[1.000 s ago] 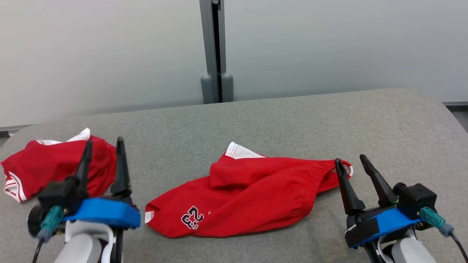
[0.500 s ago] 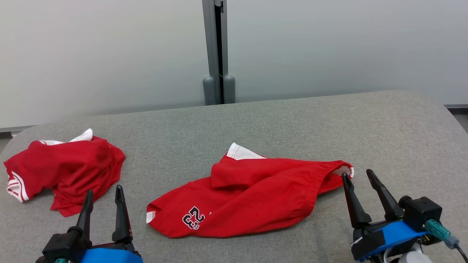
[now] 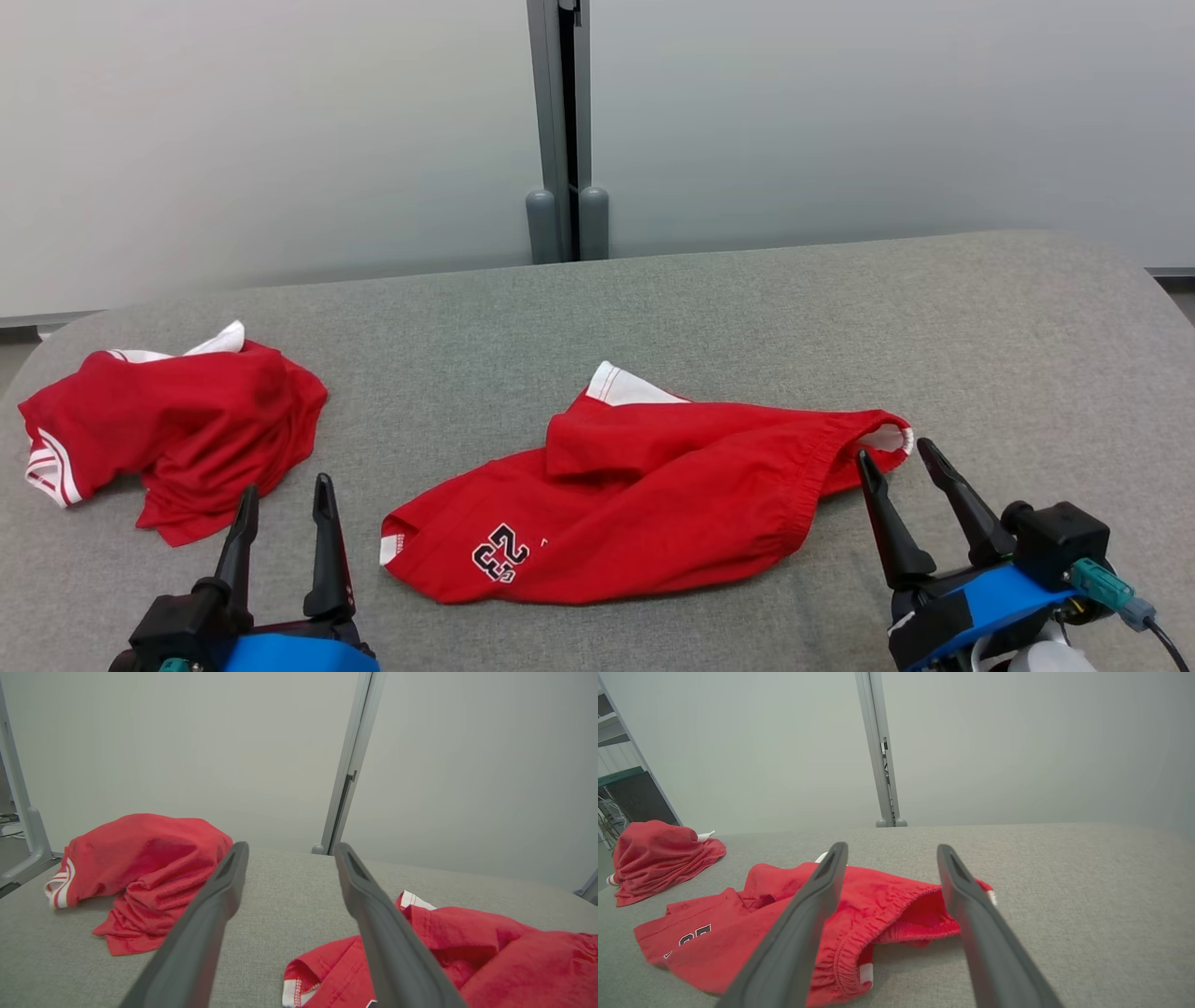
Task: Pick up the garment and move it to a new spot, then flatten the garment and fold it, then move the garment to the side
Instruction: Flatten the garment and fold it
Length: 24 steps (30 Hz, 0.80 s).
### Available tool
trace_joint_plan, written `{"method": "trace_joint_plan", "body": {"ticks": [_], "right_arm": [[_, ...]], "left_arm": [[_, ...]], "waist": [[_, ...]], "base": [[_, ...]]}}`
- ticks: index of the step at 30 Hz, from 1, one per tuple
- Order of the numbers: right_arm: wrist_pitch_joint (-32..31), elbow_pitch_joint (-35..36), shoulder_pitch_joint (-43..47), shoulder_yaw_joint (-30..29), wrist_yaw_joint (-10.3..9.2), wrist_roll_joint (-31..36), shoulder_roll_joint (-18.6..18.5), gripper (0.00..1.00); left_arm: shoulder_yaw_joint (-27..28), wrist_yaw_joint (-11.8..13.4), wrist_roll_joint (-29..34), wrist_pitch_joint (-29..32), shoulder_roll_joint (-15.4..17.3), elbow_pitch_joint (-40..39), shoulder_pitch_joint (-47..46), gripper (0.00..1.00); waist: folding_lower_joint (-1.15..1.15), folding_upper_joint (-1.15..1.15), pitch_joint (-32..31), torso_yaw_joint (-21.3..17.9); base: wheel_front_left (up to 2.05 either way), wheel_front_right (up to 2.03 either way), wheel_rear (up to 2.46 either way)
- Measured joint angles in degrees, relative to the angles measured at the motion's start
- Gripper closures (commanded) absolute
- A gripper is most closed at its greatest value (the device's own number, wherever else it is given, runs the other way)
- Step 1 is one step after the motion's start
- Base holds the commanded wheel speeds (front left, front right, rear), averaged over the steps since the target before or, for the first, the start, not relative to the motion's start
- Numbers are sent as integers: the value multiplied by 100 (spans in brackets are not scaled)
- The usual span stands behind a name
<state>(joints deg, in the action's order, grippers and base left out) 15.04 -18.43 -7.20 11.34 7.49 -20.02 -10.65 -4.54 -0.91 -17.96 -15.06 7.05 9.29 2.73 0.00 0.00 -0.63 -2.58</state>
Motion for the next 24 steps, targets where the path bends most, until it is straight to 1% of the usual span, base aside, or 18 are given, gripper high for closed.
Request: {"method": "trace_joint_plan", "body": {"ticks": [6, 10, 13, 15, 18, 24], "right_arm": [[0, -180, -54, 194, 0, -126, -121, 0], [-65, -651, -83, 726, 0, -437, -279, 0], [-454, -900, -209, 1268, 0, -847, -494, 0], [-597, -1011, -305, 1517, 0, -1068, -639, 0], [-679, -1251, -499, 1663, 0, -1241, -775, 0], [-889, -1674, -789, 2108, 0, -1434, -777, 1]], "left_arm": [[129, -171, 145, -1, -137, 93, -43, 0], [215, -252, 193, -1, -185, 179, -56, 0], [227, -298, 244, -1, -226, 229, -77, 0], [252, -310, 267, -1, -254, 250, -94, 0], [276, -326, 293, 0, -288, 277, -139, 0], [343, -379, 342, 0, -330, 352, -194, 0]], "waist": [[0, 0, 3, 136], [0, 0, -2, 263], [0, 0, 7, 350], [0, 0, 21, 404], [0, 0, 46, 484], [0, 0, 92, 638]], "base": [[0, 0, 0], [0, 0, 0], [0, 0, 0], [0, 0, 0], [0, 0, 0], [0, 0, 0]]}}
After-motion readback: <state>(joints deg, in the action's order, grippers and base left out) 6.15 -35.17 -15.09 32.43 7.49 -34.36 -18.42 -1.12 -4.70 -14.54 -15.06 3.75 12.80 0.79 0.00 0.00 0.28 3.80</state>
